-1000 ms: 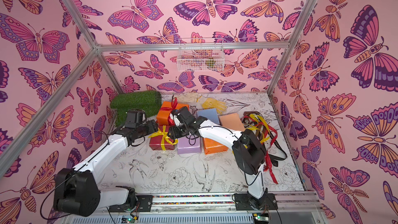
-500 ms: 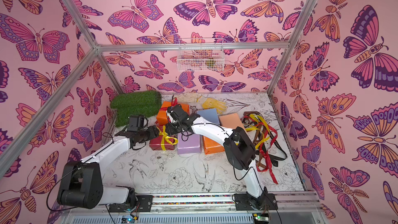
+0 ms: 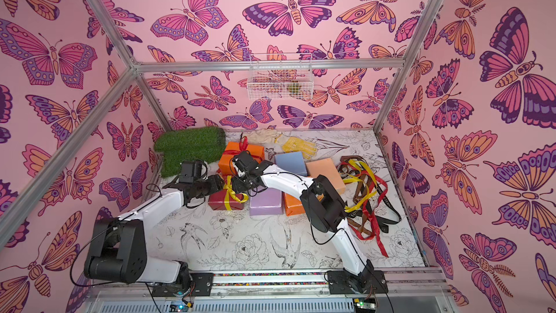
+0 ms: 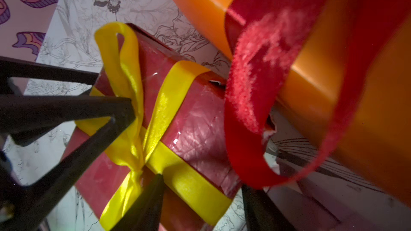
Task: Untie the ribbon bows on the gift boxes
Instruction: Move the gift box to the center of the board.
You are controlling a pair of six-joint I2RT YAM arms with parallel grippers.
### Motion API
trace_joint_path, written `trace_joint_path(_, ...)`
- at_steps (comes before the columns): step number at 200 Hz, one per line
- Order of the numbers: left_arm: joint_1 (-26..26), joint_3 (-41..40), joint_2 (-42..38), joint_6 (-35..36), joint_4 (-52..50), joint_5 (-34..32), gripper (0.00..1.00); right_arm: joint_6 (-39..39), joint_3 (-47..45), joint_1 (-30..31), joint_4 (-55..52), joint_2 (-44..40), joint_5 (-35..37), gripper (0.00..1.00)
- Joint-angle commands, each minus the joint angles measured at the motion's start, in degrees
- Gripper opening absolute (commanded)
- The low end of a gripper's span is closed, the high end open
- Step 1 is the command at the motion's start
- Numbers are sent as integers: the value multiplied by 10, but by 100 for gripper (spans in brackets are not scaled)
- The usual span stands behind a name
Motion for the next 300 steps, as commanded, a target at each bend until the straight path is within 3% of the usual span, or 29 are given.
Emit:
trace_joint_path(1, 4, -33, -17, -20, 12, 28, 62, 24, 6, 3, 12, 9, -91, 57)
trace_joint_path(19, 3, -57, -40, -34, 16, 36, 55, 43, -15, 3, 32, 2, -122, 56)
trace_joint_path(73, -33, -111, -122, -101, 5, 37, 48, 39, -85, 16, 31, -43, -139, 53)
trace_joint_path(133, -144, -165, -275, -171, -108, -71, 50, 19, -166, 69, 13, -118, -104, 53)
trace_joint_path(156, -160, -189, -316, -196, -127, -88, 50, 16, -176, 94, -3, -131, -72, 53)
trace_joint_path(198, -199, -190, -307, -181, -134, -62, 50, 38, -231, 130, -3, -182, -18, 53)
trace_joint_path(229, -263, -183, -289, -183, -137, -41, 50, 69, -295, 150, -22, -258, 23, 55)
trace_joint_path(263, -332, -194, -299, -220, -143, -41, 49, 116, -375, 152, -3, -335, 26, 55)
trace_joint_path(300, -387, -192, -320, -239, -184, -61, 49, 133, -403, 155, 8, -366, 19, 55)
